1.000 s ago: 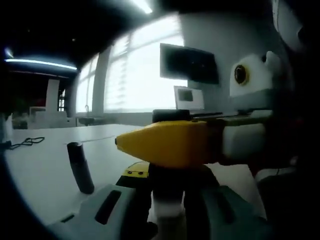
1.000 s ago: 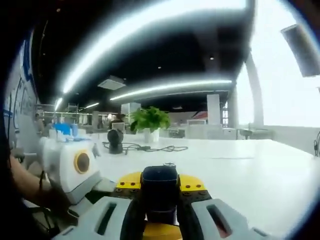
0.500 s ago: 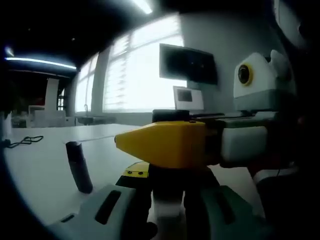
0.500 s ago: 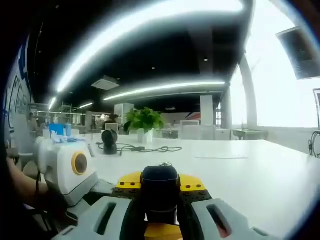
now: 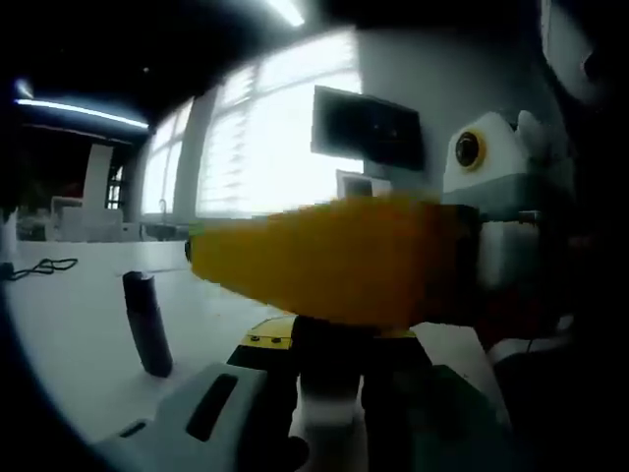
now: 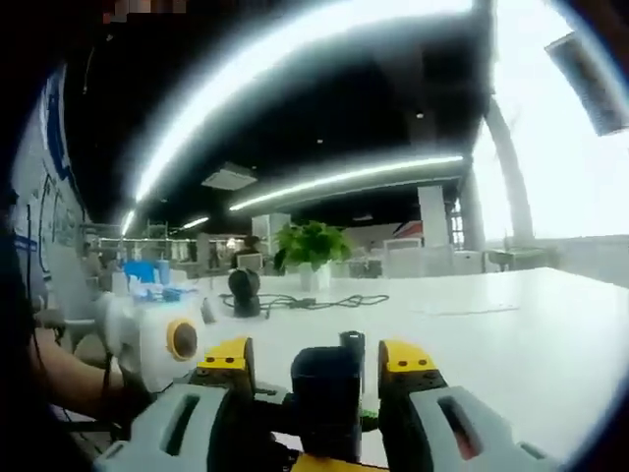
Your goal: Pick up cosmetic bottle twist off cap place on table pick up cap screw tight cap place on table
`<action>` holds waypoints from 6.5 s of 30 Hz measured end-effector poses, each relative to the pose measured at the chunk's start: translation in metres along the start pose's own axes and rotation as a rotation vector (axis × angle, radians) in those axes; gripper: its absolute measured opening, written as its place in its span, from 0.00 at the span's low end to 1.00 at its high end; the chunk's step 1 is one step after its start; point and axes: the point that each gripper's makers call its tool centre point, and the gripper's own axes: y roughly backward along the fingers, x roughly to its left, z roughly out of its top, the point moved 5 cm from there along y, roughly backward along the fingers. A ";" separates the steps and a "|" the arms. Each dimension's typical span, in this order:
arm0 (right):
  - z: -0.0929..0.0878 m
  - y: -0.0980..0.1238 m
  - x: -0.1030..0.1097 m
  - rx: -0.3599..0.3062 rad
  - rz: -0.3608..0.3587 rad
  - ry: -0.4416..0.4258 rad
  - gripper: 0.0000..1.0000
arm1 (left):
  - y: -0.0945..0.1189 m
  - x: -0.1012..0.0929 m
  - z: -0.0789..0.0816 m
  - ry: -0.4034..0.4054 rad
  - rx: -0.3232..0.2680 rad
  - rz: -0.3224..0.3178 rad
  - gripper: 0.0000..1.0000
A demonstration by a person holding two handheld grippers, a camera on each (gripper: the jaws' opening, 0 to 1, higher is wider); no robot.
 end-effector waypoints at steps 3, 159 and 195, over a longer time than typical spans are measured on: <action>0.013 0.007 -0.001 -0.035 0.209 -0.030 0.48 | -0.001 -0.005 0.000 -0.003 0.000 -0.035 0.14; -0.016 0.002 0.000 0.095 -0.269 0.116 0.16 | 0.001 0.005 0.003 -0.117 0.026 0.267 0.12; -0.015 -0.003 0.001 0.120 -0.084 0.150 0.29 | 0.003 0.014 -0.001 -0.058 0.021 0.228 0.18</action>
